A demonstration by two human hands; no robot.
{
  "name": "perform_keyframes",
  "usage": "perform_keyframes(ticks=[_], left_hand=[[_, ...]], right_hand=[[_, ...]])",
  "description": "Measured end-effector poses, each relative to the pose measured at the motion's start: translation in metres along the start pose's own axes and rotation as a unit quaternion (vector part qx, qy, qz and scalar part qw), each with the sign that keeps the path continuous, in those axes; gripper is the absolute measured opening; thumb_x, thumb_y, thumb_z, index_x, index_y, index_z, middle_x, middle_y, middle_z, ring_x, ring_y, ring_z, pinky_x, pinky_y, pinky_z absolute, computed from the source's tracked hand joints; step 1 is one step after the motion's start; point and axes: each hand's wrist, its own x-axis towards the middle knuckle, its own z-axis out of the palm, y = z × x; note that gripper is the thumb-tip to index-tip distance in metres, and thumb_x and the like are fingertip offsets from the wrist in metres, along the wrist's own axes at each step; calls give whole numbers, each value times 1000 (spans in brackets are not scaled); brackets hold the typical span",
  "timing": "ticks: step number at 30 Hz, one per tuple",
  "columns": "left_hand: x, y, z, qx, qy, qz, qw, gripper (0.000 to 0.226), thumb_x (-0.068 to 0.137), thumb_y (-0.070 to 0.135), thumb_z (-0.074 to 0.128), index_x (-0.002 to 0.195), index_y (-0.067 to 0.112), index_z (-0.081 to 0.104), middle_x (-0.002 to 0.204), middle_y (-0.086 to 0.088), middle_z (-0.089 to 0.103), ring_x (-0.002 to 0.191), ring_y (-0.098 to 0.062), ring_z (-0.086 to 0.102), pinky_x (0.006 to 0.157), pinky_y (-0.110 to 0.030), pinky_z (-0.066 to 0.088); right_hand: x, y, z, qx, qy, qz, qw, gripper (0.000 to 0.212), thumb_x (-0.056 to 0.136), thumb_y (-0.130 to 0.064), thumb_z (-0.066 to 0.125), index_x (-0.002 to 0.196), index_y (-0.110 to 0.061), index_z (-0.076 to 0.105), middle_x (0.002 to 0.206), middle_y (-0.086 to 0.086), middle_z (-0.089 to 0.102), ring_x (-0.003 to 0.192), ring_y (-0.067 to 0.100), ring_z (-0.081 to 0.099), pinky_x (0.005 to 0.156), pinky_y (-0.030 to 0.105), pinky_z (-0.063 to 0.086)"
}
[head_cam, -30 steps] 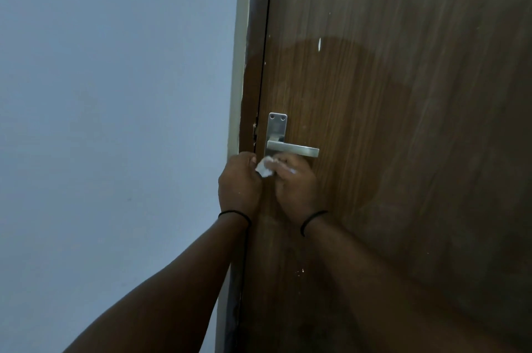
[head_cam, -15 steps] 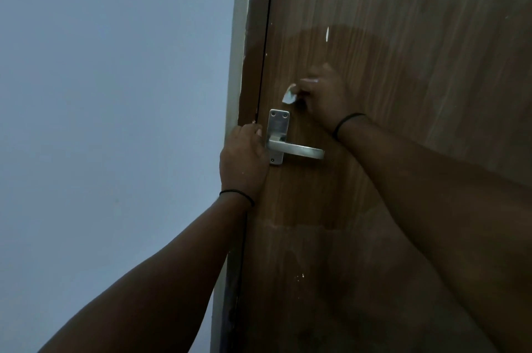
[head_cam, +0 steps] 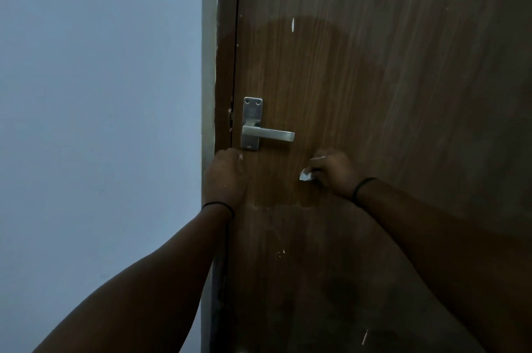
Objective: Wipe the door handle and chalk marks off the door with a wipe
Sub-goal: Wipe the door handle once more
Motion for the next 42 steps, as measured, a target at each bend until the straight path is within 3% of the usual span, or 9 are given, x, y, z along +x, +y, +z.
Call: perform_keyframes(ticks=[4, 7, 10, 14, 18, 23, 27, 38, 42], left_hand=[[-23, -11, -6, 45, -82, -38, 995, 20, 98, 21, 46, 92, 13, 64, 90, -5, 64, 74, -12, 51, 63, -22, 35], [-43, -14, -15, 46, -152, -69, 985, 18, 96, 17, 49, 92, 13, 66, 88, -4, 66, 73, -15, 56, 62, -24, 42], [-60, -5, -20, -108, -234, -190, 947, 18, 97, 17, 52, 96, 13, 70, 84, -7, 71, 70, -22, 67, 67, -37, 58], [-69, 14, -27, -270, -285, -295, 871, 20, 96, 22, 57, 110, 13, 68, 91, -10, 73, 71, -21, 69, 61, -31, 58], [-61, 33, -32, -329, -270, -287, 858, 21, 90, 14, 65, 111, 9, 71, 93, -7, 75, 78, -18, 72, 66, -29, 60], [-40, 59, -45, -265, -202, -196, 922, 16, 84, 7, 70, 98, 11, 76, 84, -1, 76, 72, -12, 70, 70, -26, 59], [-28, 83, -58, -108, -142, -31, 983, 15, 87, 13, 66, 100, 16, 75, 91, 6, 72, 82, -7, 63, 79, -21, 49], [-21, 111, -86, 107, -16, 84, 991, 39, 94, 36, 54, 127, 17, 58, 123, -7, 62, 111, -24, 56, 93, -39, 49], [-19, 105, -77, 157, -8, 116, 981, 52, 94, 33, 53, 141, 13, 44, 143, -11, 47, 132, -27, 42, 110, -42, 35]], right_hand=[[-15, -30, 38, 173, 67, 132, 974, 15, 90, -2, 61, 100, -5, 71, 105, 14, 60, 93, 23, 61, 79, 34, 53], [-24, -56, 63, 236, 129, 191, 944, 9, 84, 7, 64, 82, 1, 71, 98, 17, 64, 83, 18, 63, 75, 12, 46], [-30, -80, 79, 296, 140, 256, 909, 10, 81, 3, 67, 77, -2, 74, 90, 11, 71, 74, 3, 60, 75, 4, 45], [-26, -106, 80, 407, 91, 374, 828, 19, 83, -25, 69, 68, -13, 72, 72, 1, 71, 74, 16, 66, 76, 38, 56], [-26, -125, 61, 446, 161, 321, 820, 5, 82, -15, 72, 78, -13, 68, 78, -6, 67, 73, 5, 62, 66, 22, 52], [-21, -127, 23, 358, 161, 238, 888, 33, 83, -10, 72, 115, -6, 64, 109, -1, 60, 97, 7, 56, 77, 10, 43], [-21, -131, -4, 245, 179, 196, 933, 8, 87, -12, 65, 84, -4, 67, 88, 9, 66, 77, 11, 55, 62, 15, 37], [-27, -141, -46, 184, 286, 183, 922, 21, 84, 2, 59, 102, -3, 67, 124, 9, 54, 113, 19, 52, 96, 30, 46], [-19, -132, -43, 184, 319, 172, 914, 11, 93, -7, 53, 92, -13, 61, 94, -2, 58, 84, 7, 54, 73, 26, 48]])
